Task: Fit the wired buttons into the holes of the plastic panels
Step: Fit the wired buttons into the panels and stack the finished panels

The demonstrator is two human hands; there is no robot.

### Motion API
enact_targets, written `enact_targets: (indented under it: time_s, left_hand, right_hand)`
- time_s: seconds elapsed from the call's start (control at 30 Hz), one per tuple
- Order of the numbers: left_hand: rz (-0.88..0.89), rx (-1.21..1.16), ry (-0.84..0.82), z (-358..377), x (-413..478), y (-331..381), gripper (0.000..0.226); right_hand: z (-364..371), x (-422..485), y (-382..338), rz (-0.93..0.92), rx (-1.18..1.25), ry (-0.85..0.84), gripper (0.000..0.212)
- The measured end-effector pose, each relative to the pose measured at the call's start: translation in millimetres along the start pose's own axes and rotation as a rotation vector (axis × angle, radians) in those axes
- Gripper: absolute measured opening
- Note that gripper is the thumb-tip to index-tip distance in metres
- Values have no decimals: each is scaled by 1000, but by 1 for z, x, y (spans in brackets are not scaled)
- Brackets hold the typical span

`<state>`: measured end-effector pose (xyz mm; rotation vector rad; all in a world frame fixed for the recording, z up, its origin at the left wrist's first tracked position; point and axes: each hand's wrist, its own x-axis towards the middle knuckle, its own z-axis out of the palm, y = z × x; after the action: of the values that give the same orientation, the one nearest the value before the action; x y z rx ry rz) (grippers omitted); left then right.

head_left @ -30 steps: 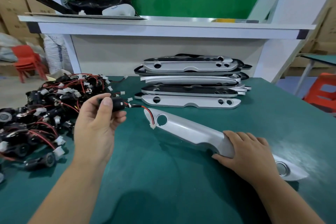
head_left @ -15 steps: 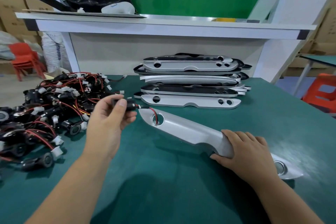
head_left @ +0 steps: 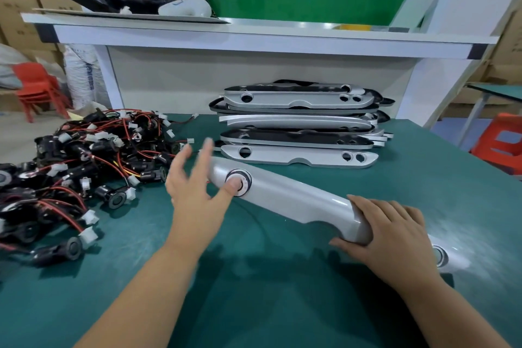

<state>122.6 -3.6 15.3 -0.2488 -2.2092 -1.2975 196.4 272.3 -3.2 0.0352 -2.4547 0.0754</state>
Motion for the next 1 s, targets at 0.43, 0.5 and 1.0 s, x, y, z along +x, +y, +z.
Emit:
enact_targets:
  time_s: [0.43,0.5,1.0]
  left_hand:
    - [-414,-835,-172,11,-6,-6,25]
    - [-415,-823,-186,11,-9,-4,24]
    - [-414,-649,-291,5,-8,-7,49]
  right_hand:
    - [12,28,-95,-107,289,-16,50]
    - [16,35,-116,-114,342,16,45]
    - [16,44,-118,-143,450,-109,44]
